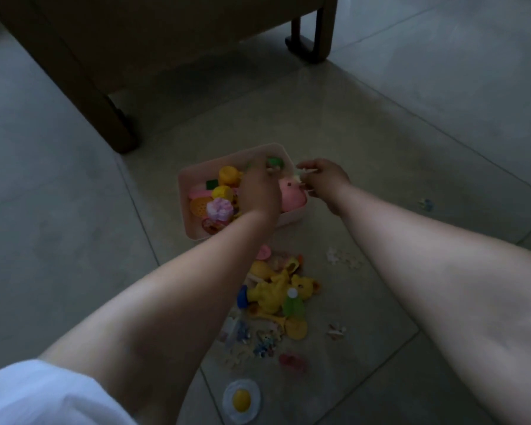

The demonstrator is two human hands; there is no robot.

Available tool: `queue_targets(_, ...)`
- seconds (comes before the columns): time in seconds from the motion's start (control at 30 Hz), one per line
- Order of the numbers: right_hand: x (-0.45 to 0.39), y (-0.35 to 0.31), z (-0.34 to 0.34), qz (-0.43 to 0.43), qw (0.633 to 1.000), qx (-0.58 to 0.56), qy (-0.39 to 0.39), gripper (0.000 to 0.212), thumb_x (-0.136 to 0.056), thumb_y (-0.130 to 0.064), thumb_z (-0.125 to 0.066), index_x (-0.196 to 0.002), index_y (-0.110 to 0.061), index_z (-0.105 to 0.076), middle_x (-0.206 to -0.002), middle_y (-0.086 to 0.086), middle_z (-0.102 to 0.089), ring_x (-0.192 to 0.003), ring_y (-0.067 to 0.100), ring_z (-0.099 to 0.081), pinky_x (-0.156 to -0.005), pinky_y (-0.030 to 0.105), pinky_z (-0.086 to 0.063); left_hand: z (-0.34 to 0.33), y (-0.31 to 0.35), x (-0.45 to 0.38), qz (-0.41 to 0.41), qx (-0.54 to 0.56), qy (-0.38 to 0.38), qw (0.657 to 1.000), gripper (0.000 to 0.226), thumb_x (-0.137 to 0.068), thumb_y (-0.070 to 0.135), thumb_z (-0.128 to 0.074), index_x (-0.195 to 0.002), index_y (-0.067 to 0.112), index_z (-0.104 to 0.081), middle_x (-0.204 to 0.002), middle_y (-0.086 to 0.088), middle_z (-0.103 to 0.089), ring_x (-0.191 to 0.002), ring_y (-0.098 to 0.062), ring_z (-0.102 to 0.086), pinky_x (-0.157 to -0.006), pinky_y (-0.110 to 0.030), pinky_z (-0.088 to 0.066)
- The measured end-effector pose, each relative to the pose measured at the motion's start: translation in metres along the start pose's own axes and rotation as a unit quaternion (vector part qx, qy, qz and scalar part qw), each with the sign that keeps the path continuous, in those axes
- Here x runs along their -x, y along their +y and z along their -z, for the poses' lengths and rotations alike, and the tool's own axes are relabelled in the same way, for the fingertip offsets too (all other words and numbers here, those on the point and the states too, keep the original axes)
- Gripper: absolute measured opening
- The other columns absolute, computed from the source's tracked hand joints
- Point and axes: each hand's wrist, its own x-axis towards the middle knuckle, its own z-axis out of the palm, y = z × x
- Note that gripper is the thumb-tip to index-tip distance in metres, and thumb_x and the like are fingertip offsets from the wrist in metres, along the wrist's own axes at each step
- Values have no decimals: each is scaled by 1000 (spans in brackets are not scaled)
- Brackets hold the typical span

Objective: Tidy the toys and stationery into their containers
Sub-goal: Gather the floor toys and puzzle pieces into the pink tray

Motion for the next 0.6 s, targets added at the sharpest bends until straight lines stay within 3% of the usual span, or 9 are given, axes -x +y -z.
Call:
queue_targets(0.1, 2, 1, -12, 1, 999, -19, -26, 32, -90, -5, -57, -121, -15, -61, -84, 3, -65, -68, 13, -60, -61, 25, -49, 18, -14, -16, 28, -53, 13, 998, 33, -88, 8, -53, -121, 12, -53, -117, -17, -60, -103, -33, -60, -78, -33, -47)
queue_targets(0.2, 2, 22, -1, -23, 998, 3, 54, 33, -86, -6, -55, -116, -18, -62, -87, 4, -66, -83, 23, -65, -76, 35, -53, 13, -18, -16, -8, -124, 2, 992, 42, -84, 6, -56, -125, 13, -51, -132, -16, -44, -105, -36, -56, -82, -39, -47)
queue_targets(0.3, 2, 47, 30, -48, 990, 47, 127, 29, -82, -10, -55, -106, -24, -64, -102, 13, -69, -93, 31, -67, -85, 40, -56, -15, -7, -8, -61, -148, -27, 987, 40, -86, 10, -56, -126, 15, -52, -133, -16, -45, -105, -35, -56, -76, -37, -45)
queue_targets(0.43, 8, 78, 90, -84, 966, 148, 197, 30, -84, -10, -55, -110, -23, -64, -115, 15, -64, -107, 32, -61, -93, 33, -50, -60, 21, 16, -152, -84, -109, 979, 32, -87, 14, -60, -119, 15, -55, -123, -12, -49, -105, -30, -54, -81, -31, -41)
queue_targets(0.6, 17, 116, 141, -176, 932, 185, 255, 35, -88, -10, -49, -119, -24, -57, -133, 14, -51, -121, 34, -53, -103, 36, -43, -110, 27, 45, -125, -68, -278, 950, 40, -85, 22, -68, -122, 16, -53, -113, -12, -56, -101, -28, -57, -82, -31, -43)
